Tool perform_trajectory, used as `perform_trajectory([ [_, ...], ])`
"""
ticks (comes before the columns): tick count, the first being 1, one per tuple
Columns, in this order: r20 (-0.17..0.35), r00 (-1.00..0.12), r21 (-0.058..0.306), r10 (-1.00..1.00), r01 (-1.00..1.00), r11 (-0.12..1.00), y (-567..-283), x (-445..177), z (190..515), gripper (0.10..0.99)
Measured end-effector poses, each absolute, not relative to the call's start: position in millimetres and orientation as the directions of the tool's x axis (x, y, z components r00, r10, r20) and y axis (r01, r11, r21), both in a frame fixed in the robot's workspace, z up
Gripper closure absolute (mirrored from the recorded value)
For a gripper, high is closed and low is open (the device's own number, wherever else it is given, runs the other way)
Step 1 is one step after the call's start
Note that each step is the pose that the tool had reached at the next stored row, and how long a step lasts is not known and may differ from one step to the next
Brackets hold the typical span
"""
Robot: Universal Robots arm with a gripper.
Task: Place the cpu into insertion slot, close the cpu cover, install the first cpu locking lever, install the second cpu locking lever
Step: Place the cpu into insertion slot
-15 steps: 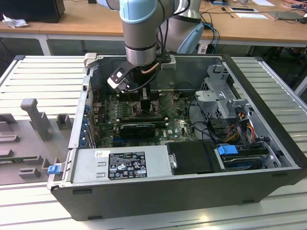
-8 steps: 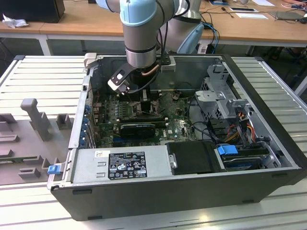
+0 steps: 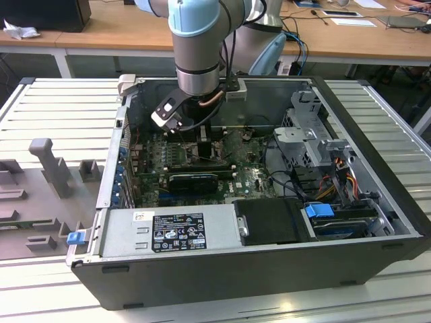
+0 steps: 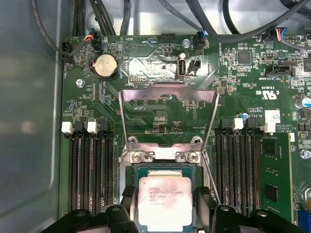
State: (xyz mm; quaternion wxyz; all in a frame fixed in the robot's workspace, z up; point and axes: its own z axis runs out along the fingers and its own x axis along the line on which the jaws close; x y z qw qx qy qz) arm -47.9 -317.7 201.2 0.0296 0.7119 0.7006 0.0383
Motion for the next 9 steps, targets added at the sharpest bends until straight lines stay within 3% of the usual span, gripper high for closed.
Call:
perform_trajectory([
  [4,0.013,0.016,0.096,1.000,0.995,-0.017,-317.7,-47.9,209.6,0.494],
  [5,0.013,0.017,0.091,1.000,0.996,-0.018,-317.7,-47.2,213.7,0.745],
  [6,0.014,0.018,0.089,1.000,0.996,-0.019,-317.6,-47.1,214.3,0.804],
  [7,0.013,0.018,0.089,1.000,0.996,-0.020,-317.7,-47.1,215.1,0.925],
  [8,0.013,0.019,0.089,1.000,0.996,-0.020,-317.7,-47.1,215.9,0.980],
  [9,0.013,0.019,0.089,1.000,0.996,-0.020,-317.7,-47.1,217.3,0.980],
])
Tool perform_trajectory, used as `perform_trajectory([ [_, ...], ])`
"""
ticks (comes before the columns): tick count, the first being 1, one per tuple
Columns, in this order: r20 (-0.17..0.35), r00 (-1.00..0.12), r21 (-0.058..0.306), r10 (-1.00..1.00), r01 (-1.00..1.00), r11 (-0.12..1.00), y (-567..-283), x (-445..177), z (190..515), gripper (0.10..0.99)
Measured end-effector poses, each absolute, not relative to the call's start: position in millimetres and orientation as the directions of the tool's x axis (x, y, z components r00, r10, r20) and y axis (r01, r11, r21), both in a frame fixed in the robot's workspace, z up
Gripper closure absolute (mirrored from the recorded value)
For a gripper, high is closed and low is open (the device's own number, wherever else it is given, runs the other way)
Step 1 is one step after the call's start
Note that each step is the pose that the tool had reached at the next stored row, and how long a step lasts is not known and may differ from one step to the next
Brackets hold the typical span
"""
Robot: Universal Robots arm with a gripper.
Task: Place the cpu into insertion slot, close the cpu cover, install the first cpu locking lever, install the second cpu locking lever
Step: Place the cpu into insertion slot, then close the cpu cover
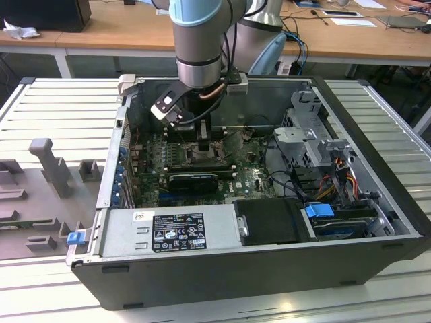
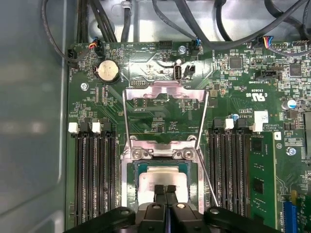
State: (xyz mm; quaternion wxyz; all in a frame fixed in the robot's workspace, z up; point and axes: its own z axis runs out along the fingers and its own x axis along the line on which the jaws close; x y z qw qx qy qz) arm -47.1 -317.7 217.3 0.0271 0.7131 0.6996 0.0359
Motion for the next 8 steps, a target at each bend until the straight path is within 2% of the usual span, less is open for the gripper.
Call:
perform_trajectory([
  [8,0.014,0.018,0.089,1.000,0.996,-0.019,-317.7,-46.8,225.1,0.980],
])
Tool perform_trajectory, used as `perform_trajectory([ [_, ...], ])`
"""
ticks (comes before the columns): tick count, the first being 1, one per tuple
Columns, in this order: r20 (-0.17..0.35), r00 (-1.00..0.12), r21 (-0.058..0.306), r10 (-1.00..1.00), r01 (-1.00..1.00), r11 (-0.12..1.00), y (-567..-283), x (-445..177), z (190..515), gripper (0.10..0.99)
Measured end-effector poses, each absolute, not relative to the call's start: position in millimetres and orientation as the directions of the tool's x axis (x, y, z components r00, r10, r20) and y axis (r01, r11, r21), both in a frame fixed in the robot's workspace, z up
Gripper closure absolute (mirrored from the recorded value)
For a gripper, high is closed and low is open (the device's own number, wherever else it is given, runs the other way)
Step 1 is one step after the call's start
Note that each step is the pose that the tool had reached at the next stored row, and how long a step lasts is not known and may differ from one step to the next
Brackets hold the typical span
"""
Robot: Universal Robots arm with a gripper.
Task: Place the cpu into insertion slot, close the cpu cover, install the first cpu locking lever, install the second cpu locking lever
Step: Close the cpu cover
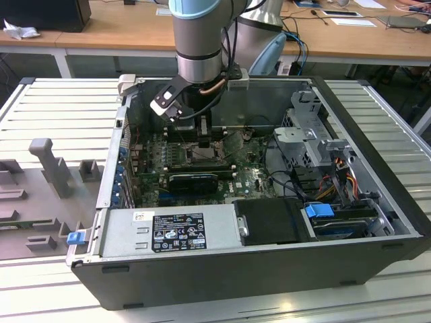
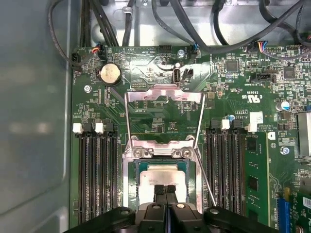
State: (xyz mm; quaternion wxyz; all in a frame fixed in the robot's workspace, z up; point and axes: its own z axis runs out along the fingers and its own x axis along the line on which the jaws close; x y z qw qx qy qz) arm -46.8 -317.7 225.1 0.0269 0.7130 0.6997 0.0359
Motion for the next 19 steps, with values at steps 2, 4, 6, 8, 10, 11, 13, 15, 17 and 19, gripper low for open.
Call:
perform_trajectory([
  [2,0.013,0.019,0.088,1.000,0.996,-0.020,-317.7,-43.2,225.2,0.980],
  [4,0.013,0.020,0.087,1.000,0.996,-0.021,-318.1,-36.3,225.2,0.980],
  [6,0.014,0.019,0.087,1.000,0.996,-0.021,-318.3,-33.4,225.2,0.980],
  [8,0.014,0.020,0.086,1.000,0.996,-0.021,-318.4,-32.1,225.3,0.980],
  [10,0.014,0.020,0.086,1.000,0.996,-0.021,-318.3,-32.1,227.2,0.980],
  [11,0.014,0.020,0.086,1.000,0.996,-0.021,-318.3,-32.1,228.4,0.980],
  [13,0.014,0.020,0.086,1.000,0.996,-0.021,-318.3,-32.1,232.1,0.980],
  [15,0.014,0.020,0.086,1.000,0.996,-0.021,-318.3,-32.1,236.5,0.980],
  [17,0.014,0.020,0.086,1.000,0.996,-0.021,-318.3,-32.1,243.8,0.980],
  [19,0.014,0.020,0.086,1.000,0.996,-0.021,-318.0,-32.0,247.6,0.980],
])
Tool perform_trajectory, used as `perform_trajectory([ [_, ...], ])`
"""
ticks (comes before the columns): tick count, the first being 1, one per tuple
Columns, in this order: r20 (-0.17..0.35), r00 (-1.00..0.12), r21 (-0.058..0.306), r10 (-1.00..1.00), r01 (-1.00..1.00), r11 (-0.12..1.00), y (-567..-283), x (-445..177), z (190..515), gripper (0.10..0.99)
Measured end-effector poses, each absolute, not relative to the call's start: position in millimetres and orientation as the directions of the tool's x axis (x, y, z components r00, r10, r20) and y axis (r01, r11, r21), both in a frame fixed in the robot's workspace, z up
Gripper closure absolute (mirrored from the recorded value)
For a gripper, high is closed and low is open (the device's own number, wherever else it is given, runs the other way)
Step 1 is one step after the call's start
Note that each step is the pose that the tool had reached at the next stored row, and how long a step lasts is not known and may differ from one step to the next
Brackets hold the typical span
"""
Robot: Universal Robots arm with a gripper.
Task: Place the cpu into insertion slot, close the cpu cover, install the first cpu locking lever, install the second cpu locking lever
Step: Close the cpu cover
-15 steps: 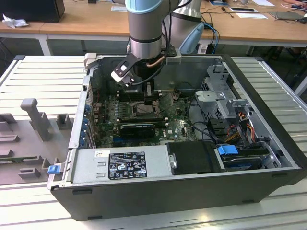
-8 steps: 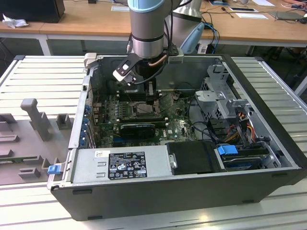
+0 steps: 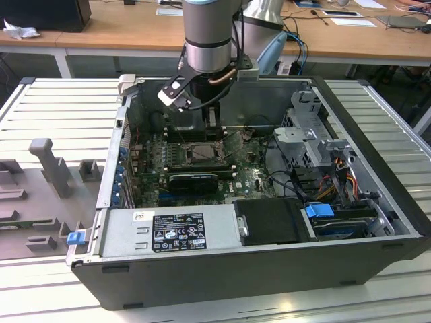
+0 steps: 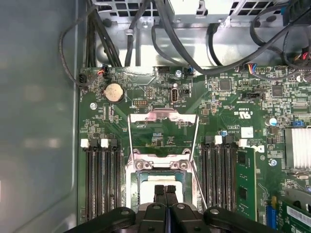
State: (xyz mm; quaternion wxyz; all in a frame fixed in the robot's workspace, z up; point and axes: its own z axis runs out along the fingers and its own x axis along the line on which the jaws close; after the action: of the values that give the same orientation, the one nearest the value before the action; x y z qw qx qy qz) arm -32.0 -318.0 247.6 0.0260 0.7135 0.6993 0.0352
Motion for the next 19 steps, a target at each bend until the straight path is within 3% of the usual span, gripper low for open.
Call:
perform_trajectory([
  [19,0.014,0.020,0.086,1.000,0.996,-0.021,-317.4,-13.4,271.4,0.980],
])
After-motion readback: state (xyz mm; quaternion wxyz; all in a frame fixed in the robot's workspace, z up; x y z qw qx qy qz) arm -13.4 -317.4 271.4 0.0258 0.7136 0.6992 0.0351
